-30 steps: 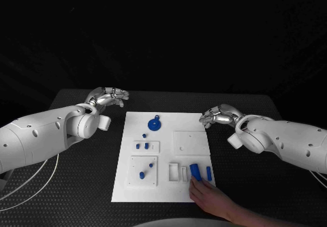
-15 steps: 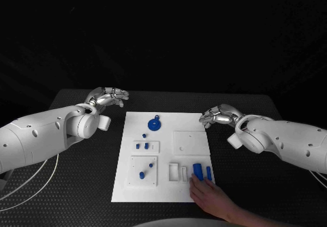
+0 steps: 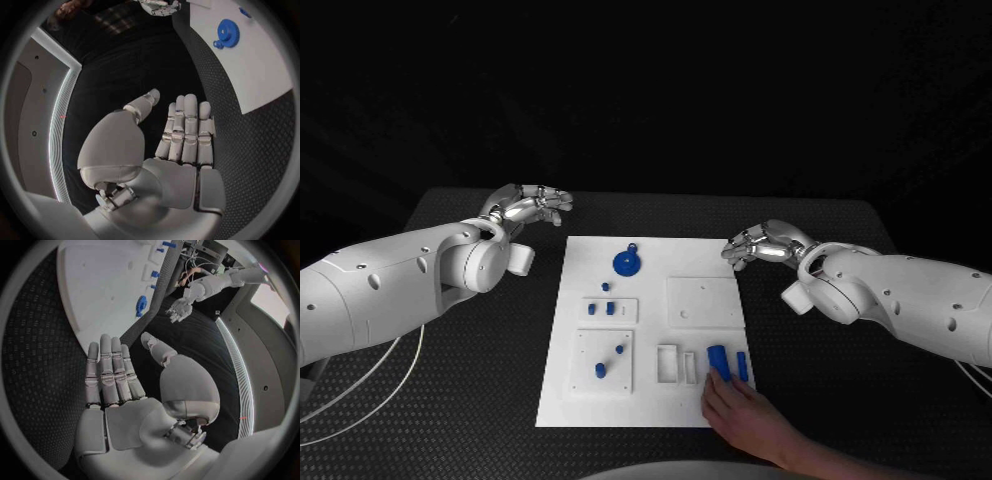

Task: Assemble the parts on the task board

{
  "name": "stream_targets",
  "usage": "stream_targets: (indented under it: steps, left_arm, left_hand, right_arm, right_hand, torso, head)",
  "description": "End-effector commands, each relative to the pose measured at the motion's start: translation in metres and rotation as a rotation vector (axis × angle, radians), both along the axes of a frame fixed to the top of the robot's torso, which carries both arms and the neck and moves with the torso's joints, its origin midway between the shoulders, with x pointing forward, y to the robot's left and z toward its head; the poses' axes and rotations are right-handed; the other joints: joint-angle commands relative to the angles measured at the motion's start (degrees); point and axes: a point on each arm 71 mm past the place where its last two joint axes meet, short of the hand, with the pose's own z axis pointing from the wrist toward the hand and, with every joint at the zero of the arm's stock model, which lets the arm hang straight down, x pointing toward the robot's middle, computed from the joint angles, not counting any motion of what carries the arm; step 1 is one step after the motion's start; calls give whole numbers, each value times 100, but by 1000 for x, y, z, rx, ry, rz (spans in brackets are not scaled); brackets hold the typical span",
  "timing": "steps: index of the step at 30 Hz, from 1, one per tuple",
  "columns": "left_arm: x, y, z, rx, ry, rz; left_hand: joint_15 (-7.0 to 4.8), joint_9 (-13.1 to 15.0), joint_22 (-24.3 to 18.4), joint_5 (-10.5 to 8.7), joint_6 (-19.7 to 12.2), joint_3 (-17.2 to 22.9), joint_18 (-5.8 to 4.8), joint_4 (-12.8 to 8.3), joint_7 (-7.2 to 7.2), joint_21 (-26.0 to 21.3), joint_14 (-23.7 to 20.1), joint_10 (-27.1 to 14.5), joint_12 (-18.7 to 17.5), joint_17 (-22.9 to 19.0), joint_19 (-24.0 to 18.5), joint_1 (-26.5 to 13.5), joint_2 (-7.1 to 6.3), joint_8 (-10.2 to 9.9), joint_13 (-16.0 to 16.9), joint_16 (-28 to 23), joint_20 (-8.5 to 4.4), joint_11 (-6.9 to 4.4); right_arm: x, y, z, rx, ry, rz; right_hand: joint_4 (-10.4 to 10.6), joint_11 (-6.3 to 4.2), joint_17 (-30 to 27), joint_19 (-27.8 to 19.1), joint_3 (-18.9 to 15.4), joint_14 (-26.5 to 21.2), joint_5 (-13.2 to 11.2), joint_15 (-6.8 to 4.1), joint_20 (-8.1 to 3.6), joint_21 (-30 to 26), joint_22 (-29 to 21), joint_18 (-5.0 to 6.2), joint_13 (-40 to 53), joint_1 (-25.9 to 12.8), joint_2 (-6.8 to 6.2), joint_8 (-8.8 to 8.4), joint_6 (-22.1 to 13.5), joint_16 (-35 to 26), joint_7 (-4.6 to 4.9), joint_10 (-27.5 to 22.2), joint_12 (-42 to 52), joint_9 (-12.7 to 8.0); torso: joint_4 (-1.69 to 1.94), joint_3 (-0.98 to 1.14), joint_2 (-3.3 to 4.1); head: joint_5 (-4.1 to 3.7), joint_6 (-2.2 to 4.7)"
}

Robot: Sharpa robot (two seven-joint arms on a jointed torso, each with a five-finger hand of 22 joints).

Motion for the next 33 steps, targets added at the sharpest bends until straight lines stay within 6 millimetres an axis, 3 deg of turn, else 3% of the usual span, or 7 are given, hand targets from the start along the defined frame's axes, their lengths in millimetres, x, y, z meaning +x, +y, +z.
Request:
stream_targets:
  steps: [1,33]
  left_arm:
    - [0,-2,1,-11,-9,-12]
    - [0,-1,1,-11,-9,-11]
  left_hand:
    - [-12,7,119,-29,17,-27,52,-2,-17,-38,-9,33,33,7,-13,14,46,25,9,-29,-64,11]
    - [-12,6,119,-29,16,-28,50,-6,-17,-39,-9,30,36,8,-13,17,49,26,9,-32,-64,12]
  right_arm:
    - [0,1,1,-1,-7,9]
    - [0,2,1,-1,-8,8]
  right_hand:
    - [-10,-10,11,-25,-37,19,14,32,11,-40,5,33,-8,-32,-35,5,27,-22,16,45,-28,-6]
    - [-5,-9,38,-38,-57,19,10,37,17,-44,11,35,-10,-52,-39,2,26,-55,18,54,-53,-13]
  torso:
    - [0,-1,0]
    - [2,-1,1]
  head:
    - [-1,0]
    - [-3,-4]
